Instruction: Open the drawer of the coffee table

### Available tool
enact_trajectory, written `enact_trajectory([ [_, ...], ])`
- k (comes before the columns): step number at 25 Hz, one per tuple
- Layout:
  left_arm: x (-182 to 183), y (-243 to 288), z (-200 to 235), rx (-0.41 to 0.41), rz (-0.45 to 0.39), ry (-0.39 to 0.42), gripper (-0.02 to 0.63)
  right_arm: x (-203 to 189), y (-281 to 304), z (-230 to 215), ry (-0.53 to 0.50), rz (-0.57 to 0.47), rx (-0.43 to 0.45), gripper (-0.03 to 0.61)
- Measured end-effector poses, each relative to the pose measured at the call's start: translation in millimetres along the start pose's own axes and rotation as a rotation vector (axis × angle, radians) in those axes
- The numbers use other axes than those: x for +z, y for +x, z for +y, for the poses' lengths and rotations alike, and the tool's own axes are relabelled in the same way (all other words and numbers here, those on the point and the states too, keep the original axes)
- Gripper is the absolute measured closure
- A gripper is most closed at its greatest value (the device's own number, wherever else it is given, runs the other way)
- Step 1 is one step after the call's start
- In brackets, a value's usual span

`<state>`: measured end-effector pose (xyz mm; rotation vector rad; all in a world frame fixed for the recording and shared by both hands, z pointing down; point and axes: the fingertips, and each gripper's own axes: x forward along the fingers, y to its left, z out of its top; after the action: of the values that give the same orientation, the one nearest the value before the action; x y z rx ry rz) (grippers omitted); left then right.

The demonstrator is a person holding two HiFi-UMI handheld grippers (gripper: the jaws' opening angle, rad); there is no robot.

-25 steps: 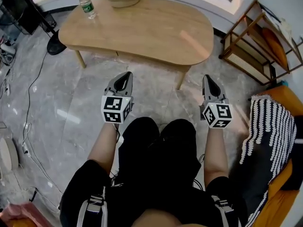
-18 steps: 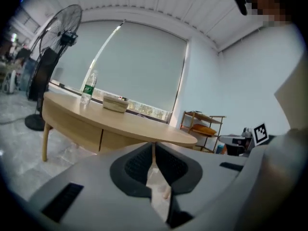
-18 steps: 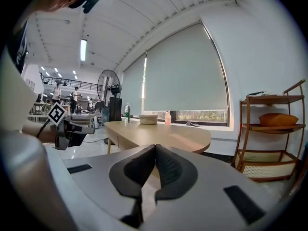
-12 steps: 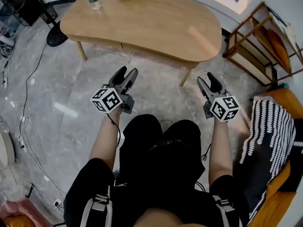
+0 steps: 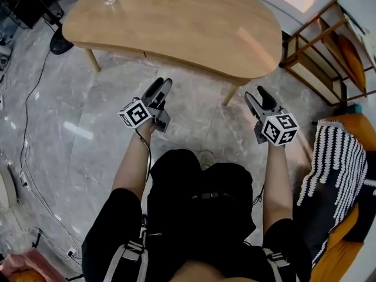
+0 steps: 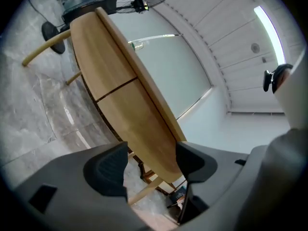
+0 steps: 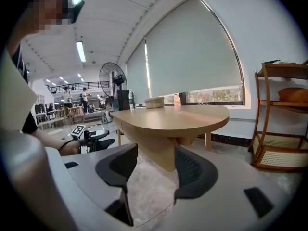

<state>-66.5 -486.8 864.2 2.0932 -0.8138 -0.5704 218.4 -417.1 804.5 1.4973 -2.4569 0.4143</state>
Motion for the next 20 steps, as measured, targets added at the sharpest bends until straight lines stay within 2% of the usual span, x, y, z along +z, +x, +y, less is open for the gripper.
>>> enact_trajectory([
  [3, -5, 24, 21, -0.030, -0.015, -0.065, 0.318, -6, 17, -13, -0.007, 0.011, 0.009, 0.318],
  [7, -18, 58, 45, -0.066, -0.024, -0.204, 0.318, -14, 37, -32, -0.003, 0.016, 0.029, 0.318],
  [9, -26, 73, 52, -0.079, -0.013, -0.237, 0.318, -21, 45, -40, -0.001, 0.027, 0.040, 0.318],
  [15, -49, 113, 57, -0.148, 0.032, -0.226, 0.318, -26, 69, -57, -0.005, 0.019, 0.083, 0.322],
  [18, -59, 128, 56, -0.165, 0.080, -0.143, 0.318, -26, 79, -60, -0.051, 0.026, 0.084, 0.347],
  [20, -62, 134, 52, -0.186, 0.079, -0.127, 0.318, -26, 83, -60, -0.085, 0.028, 0.083, 0.377],
])
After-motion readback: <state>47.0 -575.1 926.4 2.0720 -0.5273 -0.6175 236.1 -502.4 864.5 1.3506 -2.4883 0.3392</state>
